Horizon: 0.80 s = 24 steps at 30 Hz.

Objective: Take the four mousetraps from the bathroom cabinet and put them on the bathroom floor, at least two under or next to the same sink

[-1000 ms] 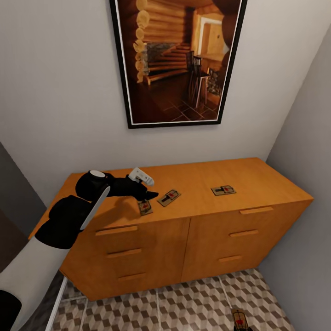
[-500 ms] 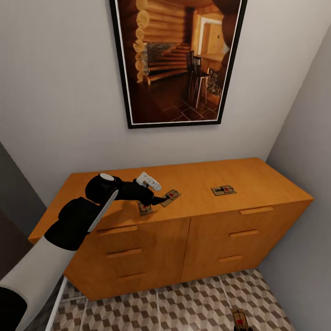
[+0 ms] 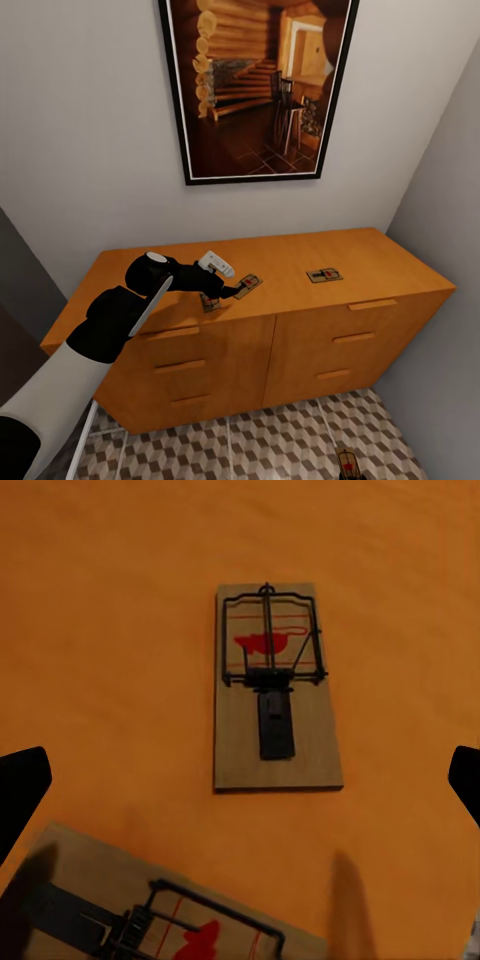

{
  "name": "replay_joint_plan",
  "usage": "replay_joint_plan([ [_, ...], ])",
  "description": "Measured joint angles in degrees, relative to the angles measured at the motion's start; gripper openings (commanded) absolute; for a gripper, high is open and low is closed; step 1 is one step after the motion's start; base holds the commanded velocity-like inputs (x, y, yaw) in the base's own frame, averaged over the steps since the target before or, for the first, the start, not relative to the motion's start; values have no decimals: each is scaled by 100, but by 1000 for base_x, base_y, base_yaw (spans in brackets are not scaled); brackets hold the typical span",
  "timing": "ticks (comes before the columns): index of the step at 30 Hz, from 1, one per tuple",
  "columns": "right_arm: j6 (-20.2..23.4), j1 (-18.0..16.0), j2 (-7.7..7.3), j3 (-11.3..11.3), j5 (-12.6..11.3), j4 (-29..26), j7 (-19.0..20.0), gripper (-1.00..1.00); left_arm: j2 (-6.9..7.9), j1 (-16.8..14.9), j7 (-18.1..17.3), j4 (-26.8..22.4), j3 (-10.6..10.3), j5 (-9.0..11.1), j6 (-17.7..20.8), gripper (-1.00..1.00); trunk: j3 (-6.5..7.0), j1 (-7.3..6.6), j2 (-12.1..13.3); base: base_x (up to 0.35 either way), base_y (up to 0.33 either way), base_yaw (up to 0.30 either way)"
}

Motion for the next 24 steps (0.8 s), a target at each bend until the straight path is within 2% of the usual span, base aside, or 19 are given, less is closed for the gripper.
replay_joint_plan([
  [7, 4, 0, 1, -4, -1, 0, 0, -100, -62, 0, 2, 29, -36, 0, 0, 100, -48, 0, 0, 0, 0, 0],
  [24, 7, 0, 7, 2, 0, 0, 0, -100, -75, -1, 1, 82, -48, 0, -8, 100, -141, 0, 0, 0, 0, 0],
])
